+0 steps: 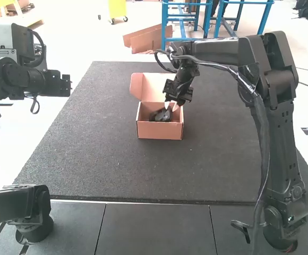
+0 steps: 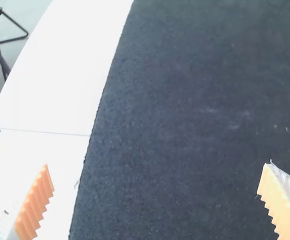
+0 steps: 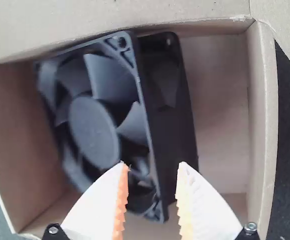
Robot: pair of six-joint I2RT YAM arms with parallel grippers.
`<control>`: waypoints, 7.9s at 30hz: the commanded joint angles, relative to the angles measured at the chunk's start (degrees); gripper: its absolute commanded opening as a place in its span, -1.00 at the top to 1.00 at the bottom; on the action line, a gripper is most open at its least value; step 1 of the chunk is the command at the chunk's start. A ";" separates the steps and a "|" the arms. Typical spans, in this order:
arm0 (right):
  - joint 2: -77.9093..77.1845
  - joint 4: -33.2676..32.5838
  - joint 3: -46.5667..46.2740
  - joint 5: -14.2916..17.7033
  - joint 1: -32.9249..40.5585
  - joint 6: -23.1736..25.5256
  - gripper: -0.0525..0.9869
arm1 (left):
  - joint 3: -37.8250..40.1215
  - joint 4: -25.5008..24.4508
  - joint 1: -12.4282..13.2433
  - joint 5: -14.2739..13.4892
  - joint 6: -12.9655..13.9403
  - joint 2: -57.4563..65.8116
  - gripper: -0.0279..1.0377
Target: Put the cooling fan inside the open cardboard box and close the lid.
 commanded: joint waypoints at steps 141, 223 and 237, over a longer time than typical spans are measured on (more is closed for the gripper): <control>-2.45 12.06 6.02 -13.14 -14.02 -22.63 0.74 | 37.80 15.19 -19.71 -0.72 -4.60 56.01 -0.87; -9.49 -11.58 -4.70 -11.64 -5.84 -30.19 -0.69 | 34.20 -9.86 -20.85 -9.33 2.52 43.35 -0.87; -22.49 -6.31 -7.78 -11.47 -11.91 -30.45 -0.87 | 40.88 2.89 -26.74 -9.33 3.84 44.84 -0.87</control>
